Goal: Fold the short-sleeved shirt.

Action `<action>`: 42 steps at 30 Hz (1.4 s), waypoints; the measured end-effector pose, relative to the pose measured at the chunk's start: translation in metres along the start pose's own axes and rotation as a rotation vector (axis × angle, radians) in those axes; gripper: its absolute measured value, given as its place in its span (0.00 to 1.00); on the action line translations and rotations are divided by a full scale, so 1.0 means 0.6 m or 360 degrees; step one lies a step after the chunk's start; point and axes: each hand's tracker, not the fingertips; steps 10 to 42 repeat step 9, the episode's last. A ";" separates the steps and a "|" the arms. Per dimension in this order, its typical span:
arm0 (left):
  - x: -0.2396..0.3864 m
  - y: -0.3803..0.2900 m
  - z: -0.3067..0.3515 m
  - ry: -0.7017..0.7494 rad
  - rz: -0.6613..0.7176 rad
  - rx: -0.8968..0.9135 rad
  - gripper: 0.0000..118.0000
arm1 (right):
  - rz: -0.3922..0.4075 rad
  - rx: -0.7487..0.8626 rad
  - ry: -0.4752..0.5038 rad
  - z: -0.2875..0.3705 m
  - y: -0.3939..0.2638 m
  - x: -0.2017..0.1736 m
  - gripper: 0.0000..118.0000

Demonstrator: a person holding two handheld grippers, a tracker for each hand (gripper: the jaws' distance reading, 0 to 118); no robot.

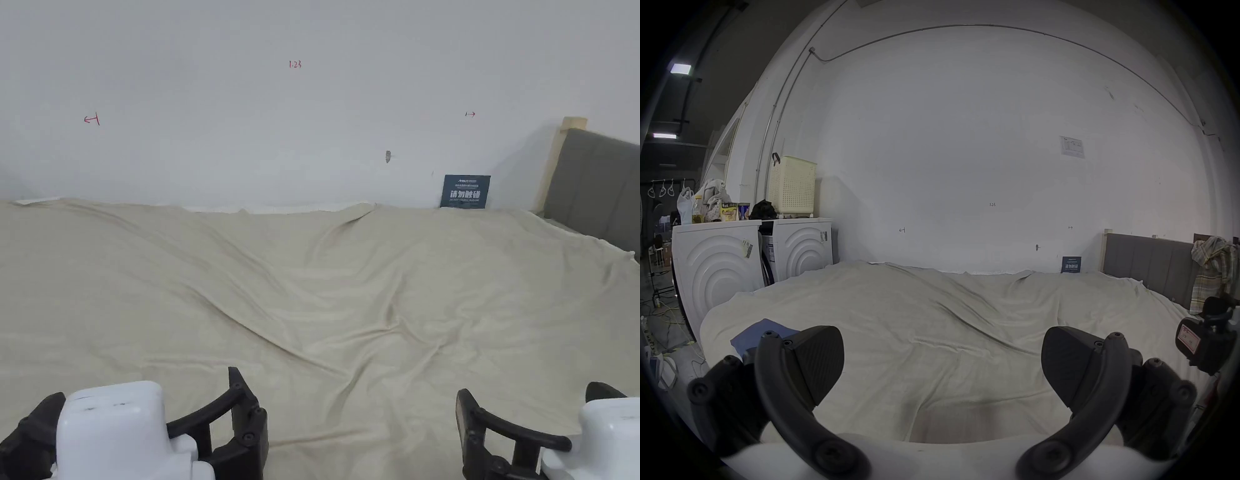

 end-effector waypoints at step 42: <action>-0.002 0.002 0.003 -0.0010 0.0002 0.0018 1.00 | 0.0006 0.0013 -0.0004 0.003 0.003 0.001 0.98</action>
